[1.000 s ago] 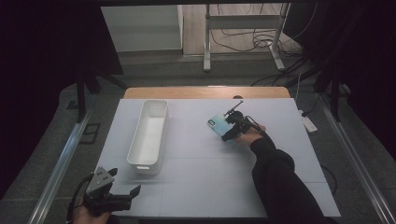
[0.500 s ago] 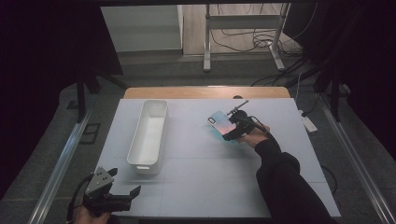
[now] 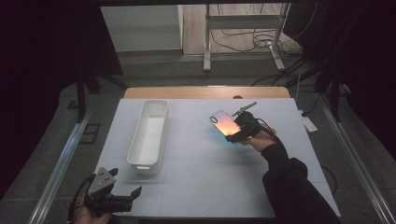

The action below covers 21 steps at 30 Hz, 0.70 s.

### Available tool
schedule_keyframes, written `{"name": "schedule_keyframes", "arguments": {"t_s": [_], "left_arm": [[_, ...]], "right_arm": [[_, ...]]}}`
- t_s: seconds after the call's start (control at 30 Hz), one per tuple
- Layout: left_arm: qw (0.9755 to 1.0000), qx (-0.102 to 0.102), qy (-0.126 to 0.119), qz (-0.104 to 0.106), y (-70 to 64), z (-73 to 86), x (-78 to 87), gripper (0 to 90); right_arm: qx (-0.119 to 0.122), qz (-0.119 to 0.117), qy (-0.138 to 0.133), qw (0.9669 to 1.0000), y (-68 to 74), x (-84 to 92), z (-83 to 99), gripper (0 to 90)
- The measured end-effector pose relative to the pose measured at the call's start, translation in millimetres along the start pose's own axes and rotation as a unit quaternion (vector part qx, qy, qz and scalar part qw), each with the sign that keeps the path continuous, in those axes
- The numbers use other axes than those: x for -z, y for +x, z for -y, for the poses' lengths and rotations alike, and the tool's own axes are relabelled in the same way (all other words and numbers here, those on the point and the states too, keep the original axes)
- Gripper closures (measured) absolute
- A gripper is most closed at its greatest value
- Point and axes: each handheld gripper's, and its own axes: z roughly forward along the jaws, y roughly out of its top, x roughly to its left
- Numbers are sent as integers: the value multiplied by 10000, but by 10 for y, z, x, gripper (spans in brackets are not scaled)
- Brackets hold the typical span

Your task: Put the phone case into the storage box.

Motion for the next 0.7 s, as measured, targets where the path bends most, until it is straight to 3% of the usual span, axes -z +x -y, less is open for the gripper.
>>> {"name": "schedule_keyframes", "arguments": {"t_s": [0.23, 0.7], "left_arm": [[10000, -40, -35, 21, -8, -5, 0, 0], [9996, 80, -195, 204, -34, -59, 13, 1]], "right_arm": [[9, -56, -202, 9998, 65, 134, 73, 169], [109, -133, -460, 9988, 214, 310, 232, 169]]}}
